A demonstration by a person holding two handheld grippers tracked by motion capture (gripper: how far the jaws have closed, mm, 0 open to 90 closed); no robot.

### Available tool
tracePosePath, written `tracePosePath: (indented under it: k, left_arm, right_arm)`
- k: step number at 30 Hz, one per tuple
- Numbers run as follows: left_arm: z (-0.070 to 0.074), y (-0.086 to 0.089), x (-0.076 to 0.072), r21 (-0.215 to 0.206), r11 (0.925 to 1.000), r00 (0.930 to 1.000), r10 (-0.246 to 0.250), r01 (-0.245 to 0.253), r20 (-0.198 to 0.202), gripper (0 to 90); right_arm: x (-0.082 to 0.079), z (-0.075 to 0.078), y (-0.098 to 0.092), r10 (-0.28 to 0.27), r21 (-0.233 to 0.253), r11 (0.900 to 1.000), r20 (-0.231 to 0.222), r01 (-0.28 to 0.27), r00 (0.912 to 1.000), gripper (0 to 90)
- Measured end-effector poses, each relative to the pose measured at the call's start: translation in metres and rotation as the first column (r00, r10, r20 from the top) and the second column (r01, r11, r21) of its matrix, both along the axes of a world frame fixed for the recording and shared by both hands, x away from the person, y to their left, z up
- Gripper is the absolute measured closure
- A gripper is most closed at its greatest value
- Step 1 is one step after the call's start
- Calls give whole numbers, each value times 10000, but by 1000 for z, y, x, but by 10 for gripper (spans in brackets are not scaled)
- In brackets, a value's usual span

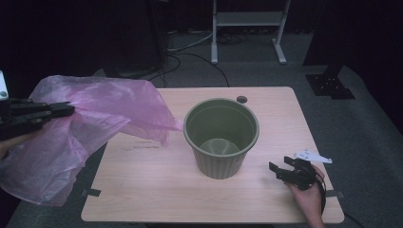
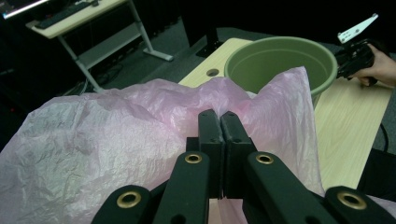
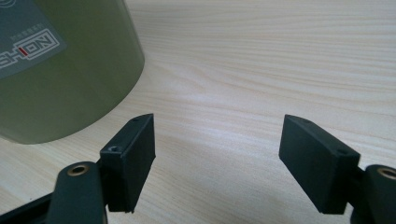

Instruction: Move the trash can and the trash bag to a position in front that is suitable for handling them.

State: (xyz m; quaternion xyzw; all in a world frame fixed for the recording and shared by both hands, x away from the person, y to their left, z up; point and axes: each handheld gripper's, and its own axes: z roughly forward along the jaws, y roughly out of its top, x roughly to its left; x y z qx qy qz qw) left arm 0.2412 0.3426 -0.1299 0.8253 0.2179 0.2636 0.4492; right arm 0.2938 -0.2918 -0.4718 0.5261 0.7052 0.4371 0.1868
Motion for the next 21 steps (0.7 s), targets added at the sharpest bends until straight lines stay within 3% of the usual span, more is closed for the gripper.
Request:
tracePosePath:
  k: [11, 21]
  left_arm:
    - [7, -11, 0, -117, 9979, 9979, -641, 641, -55, 889]
    - [-3, -46, 20, 258, 9886, 9873, -1463, 1481, -613, 889]
  right_arm:
    - [-1, 1, -1, -26, 24, 10000, 41, 26, 10000, 261]
    - [0, 1, -3, -48, 20, 10000, 73, 48, 10000, 261]
